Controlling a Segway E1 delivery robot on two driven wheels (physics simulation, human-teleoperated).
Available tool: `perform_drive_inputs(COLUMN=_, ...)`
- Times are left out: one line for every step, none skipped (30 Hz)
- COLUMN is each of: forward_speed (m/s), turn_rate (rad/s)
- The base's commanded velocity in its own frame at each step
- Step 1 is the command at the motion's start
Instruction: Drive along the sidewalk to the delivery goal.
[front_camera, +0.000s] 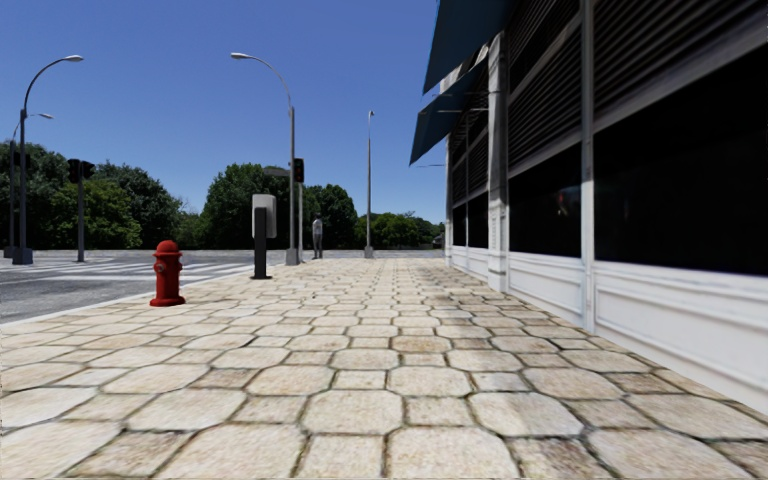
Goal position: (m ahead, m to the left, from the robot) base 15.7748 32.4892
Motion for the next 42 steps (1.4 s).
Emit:
perform_drive_inputs(forward_speed=2.00, turn_rate=0.00)
perform_drive_inputs(forward_speed=2.00, turn_rate=0.00)
perform_drive_inputs(forward_speed=2.00, turn_rate=0.00)
perform_drive_inputs(forward_speed=2.00, turn_rate=0.00)
perform_drive_inputs(forward_speed=2.00, turn_rate=0.00)
perform_drive_inputs(forward_speed=2.00, turn_rate=0.00)
perform_drive_inputs(forward_speed=2.00, turn_rate=0.00)
perform_drive_inputs(forward_speed=2.00, turn_rate=0.00)
perform_drive_inputs(forward_speed=2.00, turn_rate=0.00)
perform_drive_inputs(forward_speed=2.00, turn_rate=0.00)
perform_drive_inputs(forward_speed=2.00, turn_rate=0.00)
perform_drive_inputs(forward_speed=2.00, turn_rate=0.00)
perform_drive_inputs(forward_speed=2.00, turn_rate=0.00)
perform_drive_inputs(forward_speed=2.00, turn_rate=0.00)
perform_drive_inputs(forward_speed=2.00, turn_rate=0.00)
perform_drive_inputs(forward_speed=2.00, turn_rate=0.00)
perform_drive_inputs(forward_speed=2.00, turn_rate=0.00)
perform_drive_inputs(forward_speed=2.00, turn_rate=0.00)
perform_drive_inputs(forward_speed=2.00, turn_rate=0.00)
perform_drive_inputs(forward_speed=2.00, turn_rate=0.00)
perform_drive_inputs(forward_speed=2.00, turn_rate=0.00)
perform_drive_inputs(forward_speed=2.00, turn_rate=0.00)
perform_drive_inputs(forward_speed=2.00, turn_rate=0.00)
perform_drive_inputs(forward_speed=2.00, turn_rate=0.00)
perform_drive_inputs(forward_speed=2.00, turn_rate=0.00)
perform_drive_inputs(forward_speed=2.00, turn_rate=0.00)
perform_drive_inputs(forward_speed=2.00, turn_rate=0.00)
perform_drive_inputs(forward_speed=2.00, turn_rate=0.00)
perform_drive_inputs(forward_speed=2.00, turn_rate=0.00)
perform_drive_inputs(forward_speed=2.00, turn_rate=0.00)
perform_drive_inputs(forward_speed=2.00, turn_rate=0.00)
perform_drive_inputs(forward_speed=2.00, turn_rate=0.00)
perform_drive_inputs(forward_speed=2.00, turn_rate=0.00)
perform_drive_inputs(forward_speed=2.00, turn_rate=0.00)
perform_drive_inputs(forward_speed=2.00, turn_rate=0.00)
perform_drive_inputs(forward_speed=2.00, turn_rate=0.00)
perform_drive_inputs(forward_speed=2.00, turn_rate=0.00)
perform_drive_inputs(forward_speed=2.00, turn_rate=0.00)
perform_drive_inputs(forward_speed=2.00, turn_rate=0.00)
perform_drive_inputs(forward_speed=2.00, turn_rate=0.00)
perform_drive_inputs(forward_speed=2.00, turn_rate=0.00)
perform_drive_inputs(forward_speed=2.00, turn_rate=0.00)
